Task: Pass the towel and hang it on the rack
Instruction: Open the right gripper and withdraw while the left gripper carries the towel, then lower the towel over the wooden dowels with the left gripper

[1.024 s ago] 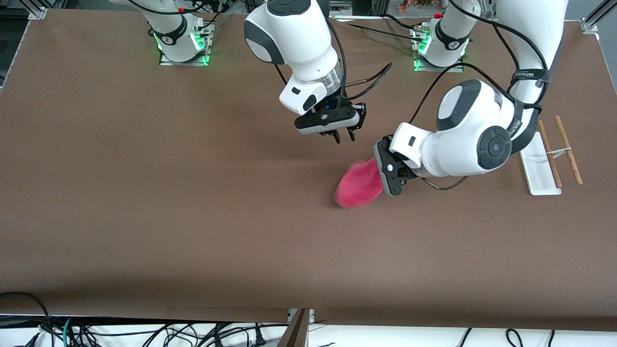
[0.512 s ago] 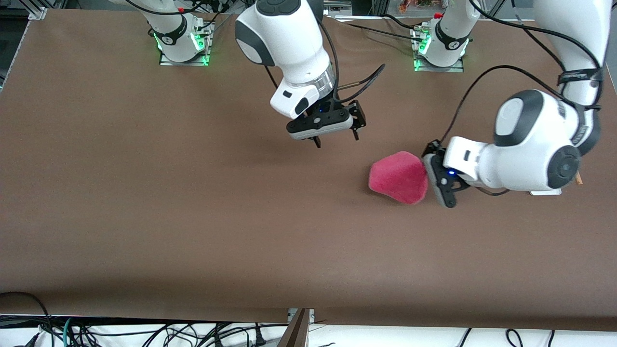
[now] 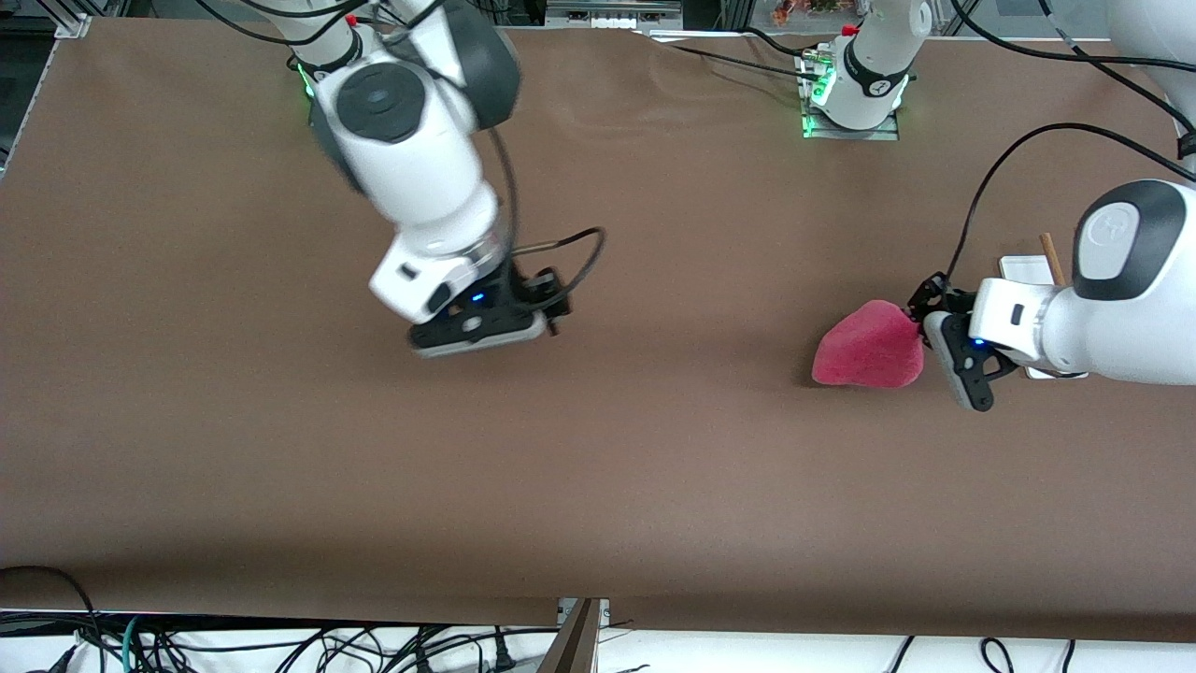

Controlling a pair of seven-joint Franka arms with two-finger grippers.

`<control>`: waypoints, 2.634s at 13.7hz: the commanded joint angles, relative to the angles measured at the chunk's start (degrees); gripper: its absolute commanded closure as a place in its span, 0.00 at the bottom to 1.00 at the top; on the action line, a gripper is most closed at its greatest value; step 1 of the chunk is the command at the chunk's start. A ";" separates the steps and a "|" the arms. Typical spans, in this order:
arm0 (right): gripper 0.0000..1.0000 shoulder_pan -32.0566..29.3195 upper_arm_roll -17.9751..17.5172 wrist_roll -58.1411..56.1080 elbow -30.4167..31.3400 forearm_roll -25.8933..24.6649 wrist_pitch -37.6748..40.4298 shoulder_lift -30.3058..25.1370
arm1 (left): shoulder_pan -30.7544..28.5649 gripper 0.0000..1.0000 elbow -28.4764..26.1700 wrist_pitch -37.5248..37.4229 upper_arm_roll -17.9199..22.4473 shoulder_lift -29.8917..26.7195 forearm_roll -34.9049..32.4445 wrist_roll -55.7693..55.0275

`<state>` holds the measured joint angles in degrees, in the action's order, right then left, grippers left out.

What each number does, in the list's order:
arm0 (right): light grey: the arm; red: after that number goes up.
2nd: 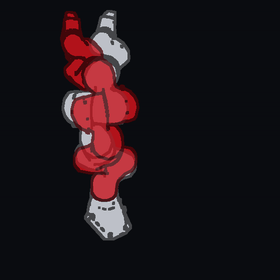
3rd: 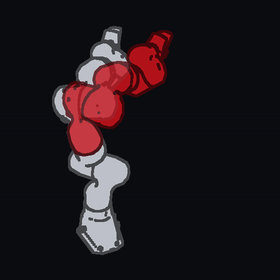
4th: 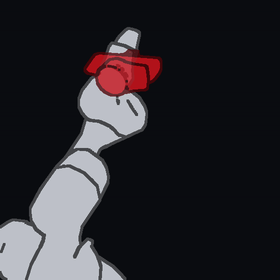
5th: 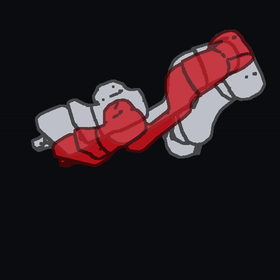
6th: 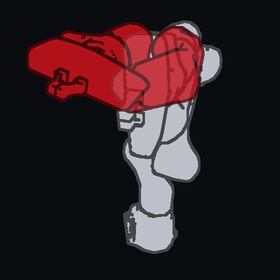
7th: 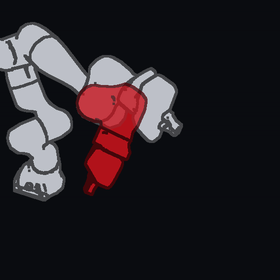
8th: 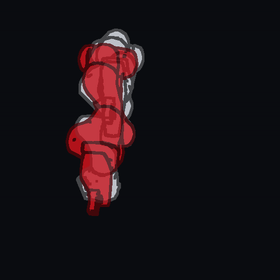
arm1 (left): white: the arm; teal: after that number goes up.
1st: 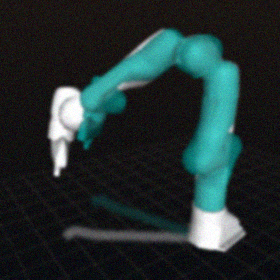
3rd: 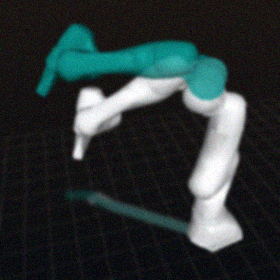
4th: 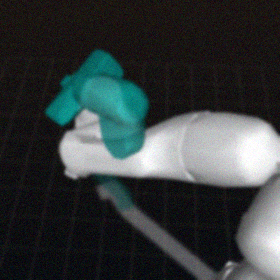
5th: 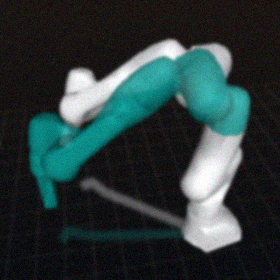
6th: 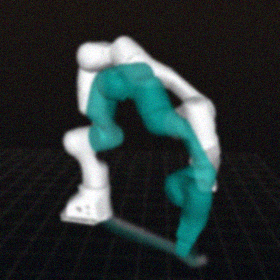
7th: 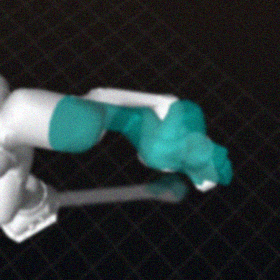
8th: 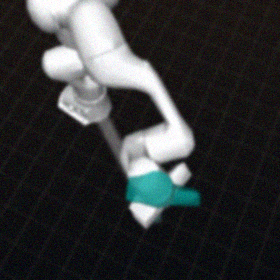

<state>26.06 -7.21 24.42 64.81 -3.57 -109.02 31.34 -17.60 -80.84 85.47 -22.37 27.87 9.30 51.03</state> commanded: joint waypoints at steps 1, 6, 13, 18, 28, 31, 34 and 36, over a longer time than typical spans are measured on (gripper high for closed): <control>0.00 -4.68 -0.44 -4.11 -0.21 -0.48 4.15 -1.02 | -3.84 1.00 0.15 -2.15 -0.31 -0.28 -0.95 3.53; 0.00 -7.34 10.00 -15.78 -0.21 0.05 7.50 -4.26 | -10.60 1.00 0.15 -4.09 -0.39 0.51 -6.82 7.84; 0.00 -17.70 12.40 -26.71 13.82 0.40 11.63 -16.90 | -20.44 1.00 0.24 -4.09 -0.39 1.83 -12.55 19.36; 0.00 -22.27 12.40 -36.96 20.36 0.31 12.42 -22.28 | -23.80 1.00 1.03 -4.09 1.18 2.63 -14.66 25.68; 0.00 -27.99 9.85 -37.61 21.41 0.49 23.67 -29.05 | -23.80 1.00 4.02 -3.83 10.94 3.50 -14.75 40.88; 0.00 -28.08 8.45 -37.78 21.41 0.92 25.08 -29.14 | -23.80 1.00 4.37 -2.86 12.96 5.61 -14.75 43.62; 0.00 -28.26 7.91 -37.87 21.24 0.84 25.78 -29.05 | -23.89 1.00 4.37 -0.32 15.07 6.40 -14.66 47.47; 0.00 -28.61 7.91 -38.13 20.97 0.93 25.78 -28.79 | -23.97 1.00 4.37 0.83 16.82 7.02 -14.66 49.42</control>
<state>-1.05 1.45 -12.72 84.64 -3.27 -83.64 3.86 -41.73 -78.71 86.03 -7.11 33.56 -4.22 96.86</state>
